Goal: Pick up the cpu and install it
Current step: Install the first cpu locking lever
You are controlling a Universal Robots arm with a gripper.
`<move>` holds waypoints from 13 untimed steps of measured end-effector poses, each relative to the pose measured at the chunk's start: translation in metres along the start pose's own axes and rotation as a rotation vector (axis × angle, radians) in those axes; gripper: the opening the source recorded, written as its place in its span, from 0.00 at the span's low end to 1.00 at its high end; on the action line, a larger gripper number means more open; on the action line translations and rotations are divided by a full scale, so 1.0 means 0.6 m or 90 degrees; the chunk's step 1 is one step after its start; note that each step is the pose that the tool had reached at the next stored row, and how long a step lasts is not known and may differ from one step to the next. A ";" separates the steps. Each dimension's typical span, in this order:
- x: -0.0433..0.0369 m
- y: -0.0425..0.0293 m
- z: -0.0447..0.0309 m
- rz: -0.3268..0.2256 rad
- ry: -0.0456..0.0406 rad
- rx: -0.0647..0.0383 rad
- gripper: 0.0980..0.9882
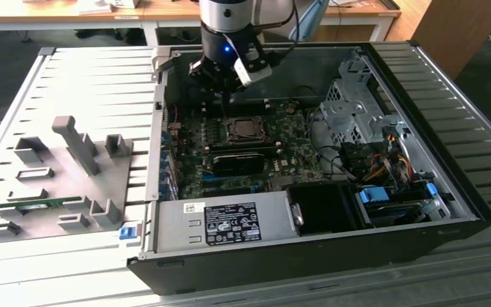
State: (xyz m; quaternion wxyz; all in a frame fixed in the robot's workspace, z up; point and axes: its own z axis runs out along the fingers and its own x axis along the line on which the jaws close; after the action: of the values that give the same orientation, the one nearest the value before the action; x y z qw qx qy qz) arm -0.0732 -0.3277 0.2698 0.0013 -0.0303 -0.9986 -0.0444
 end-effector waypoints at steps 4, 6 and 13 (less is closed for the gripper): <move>0.005 -0.001 0.003 0.000 0.0000 0.000 0.01; 0.007 -0.001 0.004 0.000 0.0000 0.000 0.01; 0.010 -0.001 0.007 0.000 0.0000 0.000 0.01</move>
State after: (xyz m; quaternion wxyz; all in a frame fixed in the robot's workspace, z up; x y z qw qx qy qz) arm -0.0793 -0.3277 0.2654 0.0012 -0.0302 -0.9986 -0.0444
